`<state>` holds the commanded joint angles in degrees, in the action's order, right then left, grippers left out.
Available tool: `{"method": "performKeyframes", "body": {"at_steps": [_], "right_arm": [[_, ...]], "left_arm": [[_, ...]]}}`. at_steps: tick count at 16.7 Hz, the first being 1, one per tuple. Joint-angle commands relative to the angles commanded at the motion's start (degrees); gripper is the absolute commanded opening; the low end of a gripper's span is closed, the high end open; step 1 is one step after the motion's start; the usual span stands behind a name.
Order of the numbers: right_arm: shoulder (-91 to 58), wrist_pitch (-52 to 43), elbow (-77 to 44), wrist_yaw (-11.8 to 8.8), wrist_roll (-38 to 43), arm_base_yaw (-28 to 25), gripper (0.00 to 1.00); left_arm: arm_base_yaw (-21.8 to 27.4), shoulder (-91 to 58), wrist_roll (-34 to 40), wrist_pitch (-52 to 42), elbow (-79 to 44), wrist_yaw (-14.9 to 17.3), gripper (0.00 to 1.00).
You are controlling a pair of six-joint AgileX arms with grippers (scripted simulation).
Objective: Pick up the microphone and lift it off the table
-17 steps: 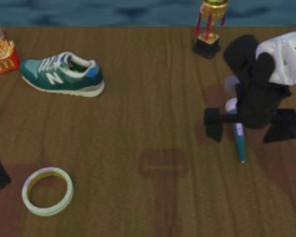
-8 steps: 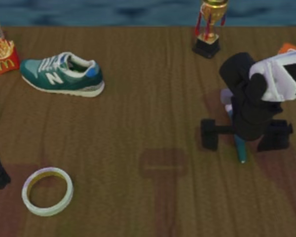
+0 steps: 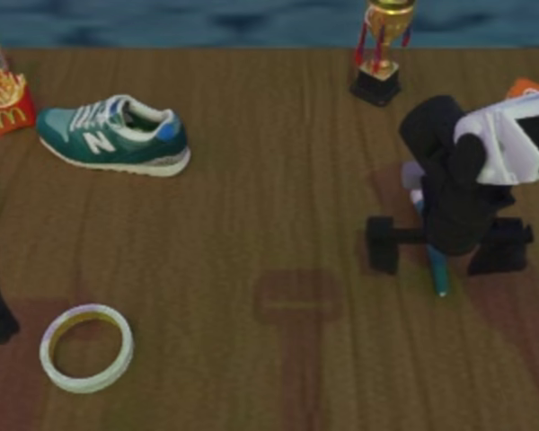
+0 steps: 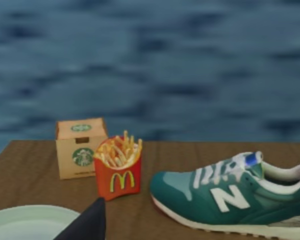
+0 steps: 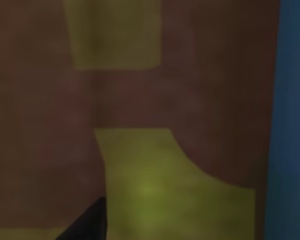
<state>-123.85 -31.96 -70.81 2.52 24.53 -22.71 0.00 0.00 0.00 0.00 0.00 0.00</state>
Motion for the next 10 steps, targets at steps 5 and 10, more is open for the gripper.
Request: {"method": "performKeyframes", "body": {"at_steps": [5,10], "right_arm": [[0.0,0.0,0.0,0.0,0.0,0.0,0.1],[0.0,0.0,0.0,0.0,0.0,0.0,0.0]], "left_arm": [[0.0,0.0,0.0,0.0,0.0,0.0,1.0],[0.0,0.0,0.0,0.0,0.0,0.0,1.0]]}}
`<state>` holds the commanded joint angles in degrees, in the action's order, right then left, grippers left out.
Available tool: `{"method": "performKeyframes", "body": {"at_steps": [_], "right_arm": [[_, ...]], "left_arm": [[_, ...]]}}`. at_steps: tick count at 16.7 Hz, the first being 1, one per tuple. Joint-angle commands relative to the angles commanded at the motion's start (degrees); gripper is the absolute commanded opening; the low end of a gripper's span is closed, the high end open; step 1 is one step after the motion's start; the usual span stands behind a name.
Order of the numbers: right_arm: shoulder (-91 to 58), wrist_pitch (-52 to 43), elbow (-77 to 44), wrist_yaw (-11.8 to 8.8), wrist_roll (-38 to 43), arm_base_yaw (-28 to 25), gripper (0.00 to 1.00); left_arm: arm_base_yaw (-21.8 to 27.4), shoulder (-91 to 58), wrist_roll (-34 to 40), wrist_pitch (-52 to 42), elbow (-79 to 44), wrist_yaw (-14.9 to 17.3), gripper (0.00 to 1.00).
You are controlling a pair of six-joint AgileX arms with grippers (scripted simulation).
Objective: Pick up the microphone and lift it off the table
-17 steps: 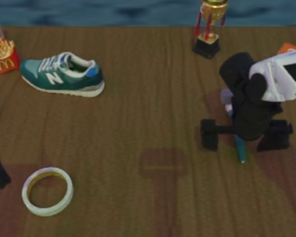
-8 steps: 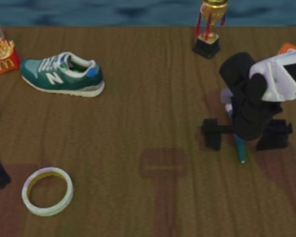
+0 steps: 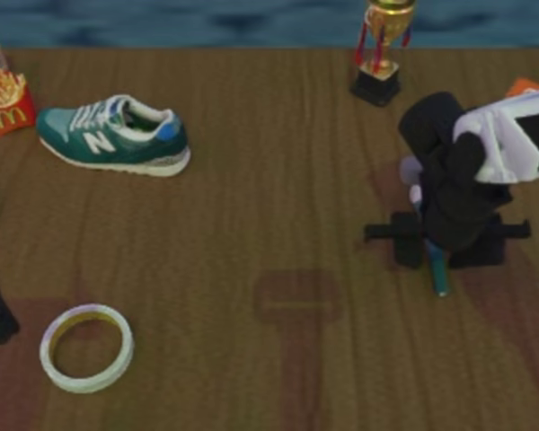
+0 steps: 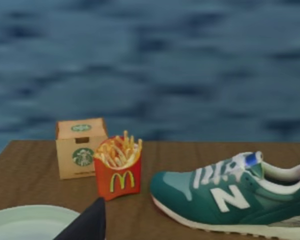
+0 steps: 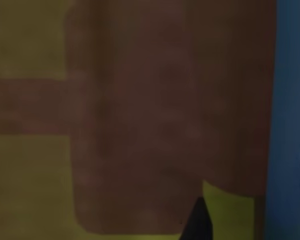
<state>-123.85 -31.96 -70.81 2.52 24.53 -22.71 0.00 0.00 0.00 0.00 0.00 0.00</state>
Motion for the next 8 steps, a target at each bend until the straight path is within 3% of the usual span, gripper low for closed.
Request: {"method": "performKeyframes", "body": {"at_steps": [4,5,8], "right_arm": [[0.0,0.0,0.0,0.0,0.0,0.0,0.0],[3.5,-1.7,-1.3,1.2,-0.7,-0.1,0.0],[3.7,0.2,-1.0,0.6,-1.3,-0.3,0.0]], "left_arm": [[0.0,0.0,0.0,0.0,0.0,0.0,1.0],[0.0,0.0,0.0,0.0,0.0,0.0,1.0],[0.0,0.0,0.0,0.0,0.0,0.0,1.0]]}}
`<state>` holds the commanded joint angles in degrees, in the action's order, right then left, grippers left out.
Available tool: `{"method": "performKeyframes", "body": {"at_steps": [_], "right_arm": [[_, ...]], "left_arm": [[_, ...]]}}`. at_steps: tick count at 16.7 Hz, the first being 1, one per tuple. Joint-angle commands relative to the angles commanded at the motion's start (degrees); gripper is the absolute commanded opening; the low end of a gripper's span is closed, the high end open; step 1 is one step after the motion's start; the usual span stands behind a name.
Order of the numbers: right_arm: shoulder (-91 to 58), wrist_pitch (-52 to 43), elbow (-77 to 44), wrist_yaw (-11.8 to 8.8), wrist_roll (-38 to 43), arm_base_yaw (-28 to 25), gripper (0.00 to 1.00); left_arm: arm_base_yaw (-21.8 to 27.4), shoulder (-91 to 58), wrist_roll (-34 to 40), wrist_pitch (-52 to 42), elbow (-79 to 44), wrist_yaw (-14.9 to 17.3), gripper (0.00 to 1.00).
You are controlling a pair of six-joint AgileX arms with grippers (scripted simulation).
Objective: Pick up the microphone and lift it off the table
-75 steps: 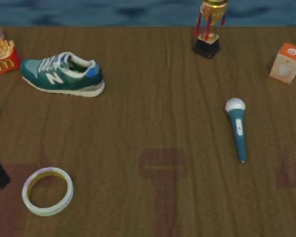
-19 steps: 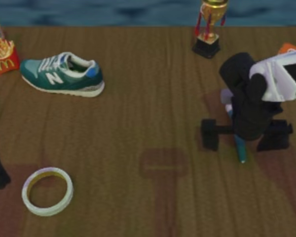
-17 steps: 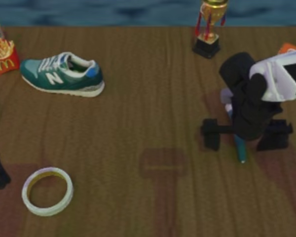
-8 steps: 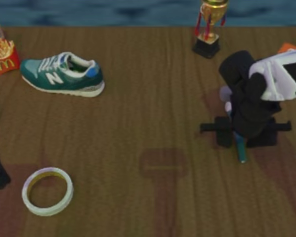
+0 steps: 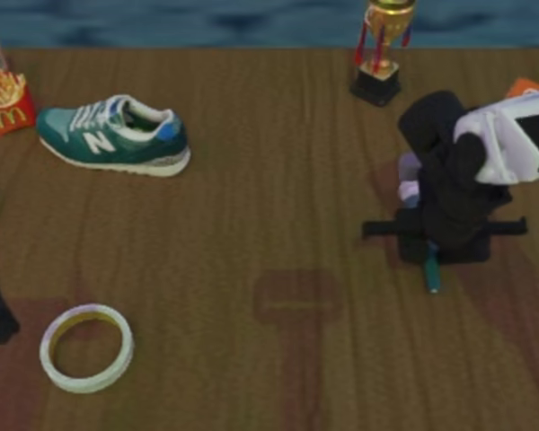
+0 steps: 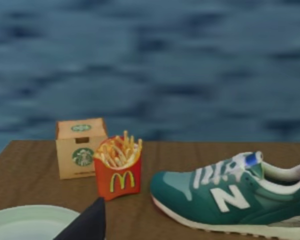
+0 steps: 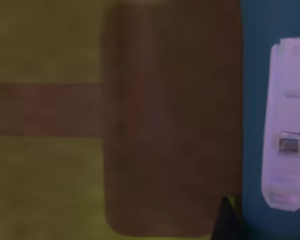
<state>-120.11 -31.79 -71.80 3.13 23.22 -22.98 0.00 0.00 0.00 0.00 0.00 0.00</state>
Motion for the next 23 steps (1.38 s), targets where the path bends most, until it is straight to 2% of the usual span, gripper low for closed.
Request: {"method": "performKeyframes", "body": {"at_steps": [3,6,14,17,20,23], "right_arm": [[1.2,7.0,1.5,-2.2,-2.0,-0.2,0.0],[3.2,18.6,4.5,-5.6,-5.0,-0.2,0.0],[12.1,61.7,17.0,-17.5,-15.4,0.0,0.0],[16.2,74.4,21.0,-21.3,-19.0,0.2,0.0],[19.6,81.8,23.4,-23.8,-21.5,0.4,0.0],[20.8,83.8,24.2,-24.5,-22.2,0.5,0.0]], "left_arm": [[0.0,0.0,0.0,0.0,0.0,0.0,1.0],[0.0,0.0,0.0,0.0,0.0,0.0,1.0],[0.0,0.0,0.0,0.0,0.0,0.0,1.0],[0.0,0.0,0.0,0.0,0.0,0.0,1.0],[0.0,0.0,0.0,0.0,0.0,0.0,1.0],[0.0,0.0,0.0,0.0,0.0,0.0,1.0]]}}
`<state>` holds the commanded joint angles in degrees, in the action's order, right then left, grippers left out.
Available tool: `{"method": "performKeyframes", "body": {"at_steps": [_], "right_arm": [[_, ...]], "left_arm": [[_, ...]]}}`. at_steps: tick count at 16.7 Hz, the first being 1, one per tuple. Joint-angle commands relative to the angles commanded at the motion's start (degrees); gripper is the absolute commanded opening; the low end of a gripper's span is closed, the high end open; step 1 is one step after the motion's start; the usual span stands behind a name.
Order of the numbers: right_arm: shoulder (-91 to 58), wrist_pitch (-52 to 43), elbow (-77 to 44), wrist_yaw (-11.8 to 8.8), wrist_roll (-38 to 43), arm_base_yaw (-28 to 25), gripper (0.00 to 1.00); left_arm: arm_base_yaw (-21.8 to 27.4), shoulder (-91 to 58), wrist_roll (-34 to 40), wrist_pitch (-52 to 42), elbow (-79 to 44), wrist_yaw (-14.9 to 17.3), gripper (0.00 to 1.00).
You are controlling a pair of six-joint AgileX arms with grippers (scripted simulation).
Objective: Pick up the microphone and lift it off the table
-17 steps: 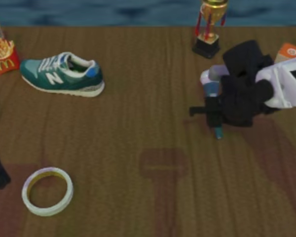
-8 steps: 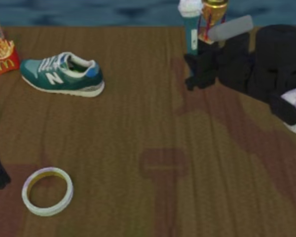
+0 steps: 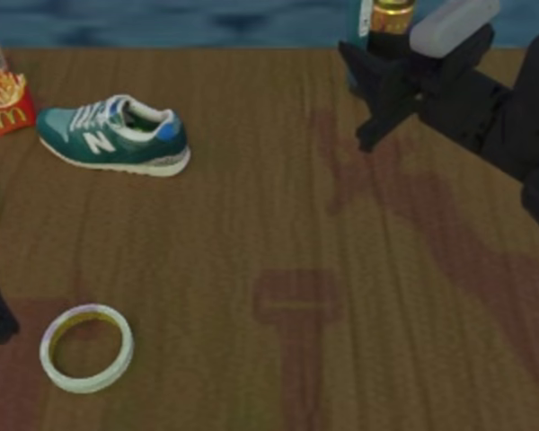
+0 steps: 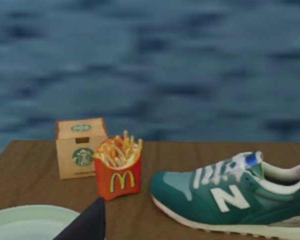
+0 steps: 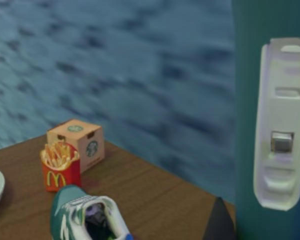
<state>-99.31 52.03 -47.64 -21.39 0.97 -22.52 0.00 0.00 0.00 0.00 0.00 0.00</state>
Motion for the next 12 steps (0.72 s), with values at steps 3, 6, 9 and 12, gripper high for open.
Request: {"method": "performKeyframes", "body": {"at_steps": [3,6,9,12], "right_arm": [[-0.2,-0.1,-0.3,0.1,0.2,-0.2,0.0],[0.8,0.9,0.7,1.9,0.2,-2.2,0.0],[3.4,3.3,3.3,6.7,0.7,-7.0,0.0],[6.1,5.9,5.8,11.4,1.4,-11.9,0.0]], "left_arm": [[0.0,0.0,0.0,0.0,0.0,0.0,1.0],[0.0,0.0,0.0,0.0,0.0,0.0,1.0],[0.0,0.0,0.0,0.0,0.0,0.0,1.0],[0.0,0.0,0.0,0.0,0.0,0.0,1.0]]}}
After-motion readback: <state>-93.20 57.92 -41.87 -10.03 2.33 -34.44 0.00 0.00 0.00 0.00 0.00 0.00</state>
